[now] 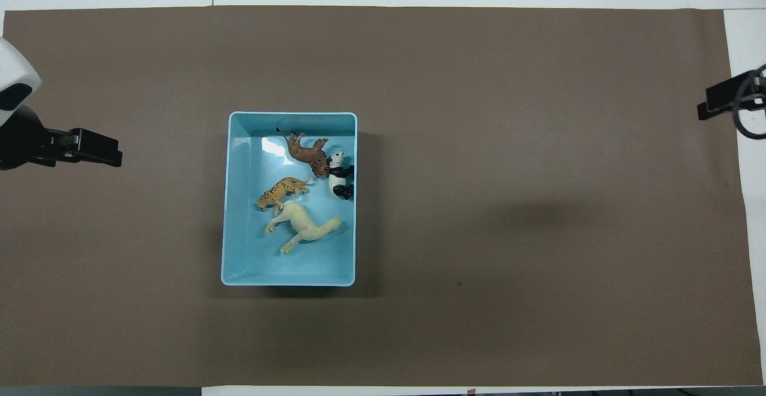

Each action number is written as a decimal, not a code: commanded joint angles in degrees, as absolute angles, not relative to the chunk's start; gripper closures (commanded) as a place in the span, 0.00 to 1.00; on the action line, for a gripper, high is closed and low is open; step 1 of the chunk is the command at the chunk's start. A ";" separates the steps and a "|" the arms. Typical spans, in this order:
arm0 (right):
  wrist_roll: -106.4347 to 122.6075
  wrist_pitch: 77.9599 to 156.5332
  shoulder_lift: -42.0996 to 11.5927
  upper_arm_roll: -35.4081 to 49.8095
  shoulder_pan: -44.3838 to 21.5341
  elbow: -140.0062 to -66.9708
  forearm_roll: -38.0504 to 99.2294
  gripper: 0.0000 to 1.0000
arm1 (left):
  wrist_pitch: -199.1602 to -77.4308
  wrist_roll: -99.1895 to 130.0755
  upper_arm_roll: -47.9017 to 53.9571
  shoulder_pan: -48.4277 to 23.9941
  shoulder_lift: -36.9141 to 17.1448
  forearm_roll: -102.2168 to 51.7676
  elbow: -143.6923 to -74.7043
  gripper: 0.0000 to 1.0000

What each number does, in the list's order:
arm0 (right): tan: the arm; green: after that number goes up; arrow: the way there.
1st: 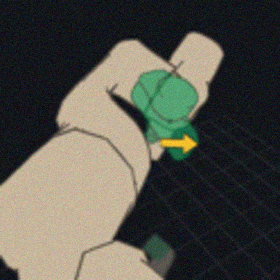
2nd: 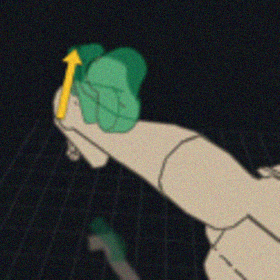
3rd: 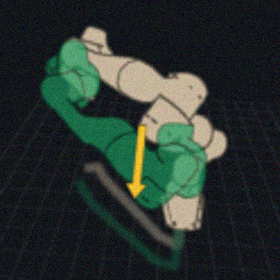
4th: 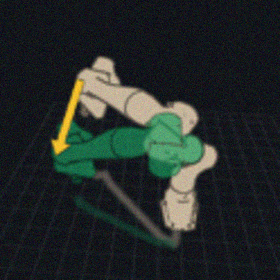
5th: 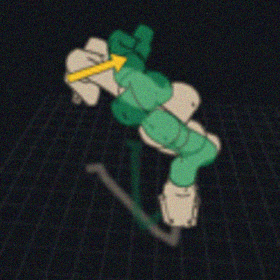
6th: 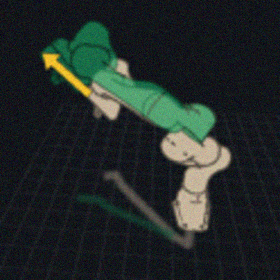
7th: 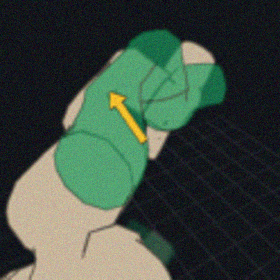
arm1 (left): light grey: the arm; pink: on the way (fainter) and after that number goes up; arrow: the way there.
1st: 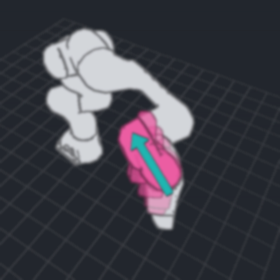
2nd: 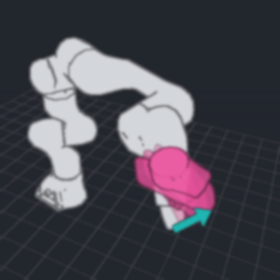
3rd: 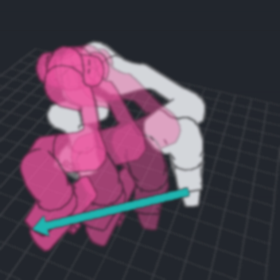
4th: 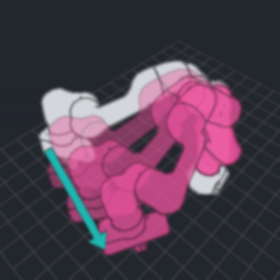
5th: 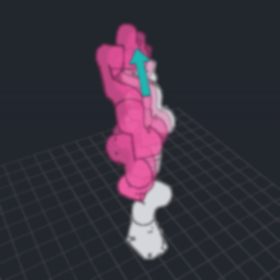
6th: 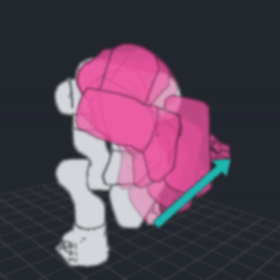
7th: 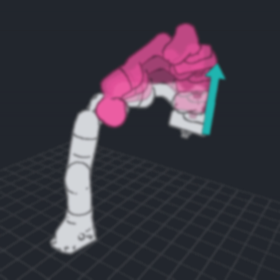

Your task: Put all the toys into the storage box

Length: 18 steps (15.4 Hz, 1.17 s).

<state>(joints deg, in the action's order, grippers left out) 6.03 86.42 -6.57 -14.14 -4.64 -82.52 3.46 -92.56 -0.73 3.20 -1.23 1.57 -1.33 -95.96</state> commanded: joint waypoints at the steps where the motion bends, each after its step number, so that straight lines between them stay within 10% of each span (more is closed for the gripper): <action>1: 7.03 88.07 2.97 -11.35 -2.38 -93.68 0.89 0.00 | -91.41 -1.58 3.16 -1.23 1.93 -1.94 -96.68 0.00; 18: 7.91 83.58 4.31 -4.22 3.96 -90.00 -1.85 0.00 | -91.67 -1.67 3.25 -1.14 2.64 -1.32 -97.82 0.00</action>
